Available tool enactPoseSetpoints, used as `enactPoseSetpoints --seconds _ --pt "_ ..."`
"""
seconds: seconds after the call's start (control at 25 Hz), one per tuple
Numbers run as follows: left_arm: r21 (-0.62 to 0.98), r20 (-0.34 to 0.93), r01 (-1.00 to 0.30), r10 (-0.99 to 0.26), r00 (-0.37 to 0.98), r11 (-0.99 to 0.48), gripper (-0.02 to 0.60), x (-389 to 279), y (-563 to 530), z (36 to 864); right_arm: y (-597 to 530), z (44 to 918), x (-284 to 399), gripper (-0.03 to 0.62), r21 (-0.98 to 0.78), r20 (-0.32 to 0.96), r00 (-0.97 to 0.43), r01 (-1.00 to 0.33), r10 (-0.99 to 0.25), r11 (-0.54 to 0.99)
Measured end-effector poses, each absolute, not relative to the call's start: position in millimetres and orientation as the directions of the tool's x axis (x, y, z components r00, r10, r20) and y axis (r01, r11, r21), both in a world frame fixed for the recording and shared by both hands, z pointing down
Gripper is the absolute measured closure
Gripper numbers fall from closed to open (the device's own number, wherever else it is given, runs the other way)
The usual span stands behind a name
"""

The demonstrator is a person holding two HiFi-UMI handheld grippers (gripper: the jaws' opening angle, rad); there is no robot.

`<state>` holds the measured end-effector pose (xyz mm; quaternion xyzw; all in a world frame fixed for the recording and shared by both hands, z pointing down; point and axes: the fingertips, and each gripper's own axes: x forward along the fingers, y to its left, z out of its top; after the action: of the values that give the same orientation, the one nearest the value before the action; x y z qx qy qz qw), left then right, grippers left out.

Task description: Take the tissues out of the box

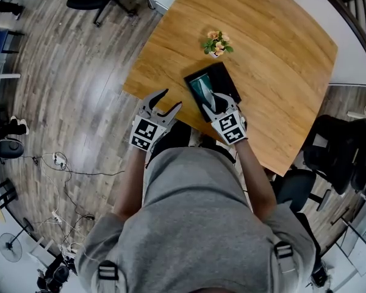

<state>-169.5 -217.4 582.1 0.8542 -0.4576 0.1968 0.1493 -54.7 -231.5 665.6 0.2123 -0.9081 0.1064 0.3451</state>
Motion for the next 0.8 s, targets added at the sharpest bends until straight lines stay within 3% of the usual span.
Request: enactPoseSetpoints --seconds 0.24,0.36,0.8 --pt "0.080 0.472 -0.826 -0.709 0.524 -0.558 0.328 -172 -233 583 -247 675 -52 0.382 -0.043 0.707 -0.625 -0.507 -0.332 0.861" --pt "0.085 0.475 -0.816 -0.696 0.538 -0.572 0.328 -172 -238 586 -245 685 -55 0.314 -0.084 0.730 -0.617 -0.508 -0.294 0.857" --pt "0.106 0.484 -0.782 -0.655 0.580 -0.614 0.328 -178 -253 595 -253 714 -64 0.303 -0.044 0.833 -0.467 -0.589 -0.295 0.807"
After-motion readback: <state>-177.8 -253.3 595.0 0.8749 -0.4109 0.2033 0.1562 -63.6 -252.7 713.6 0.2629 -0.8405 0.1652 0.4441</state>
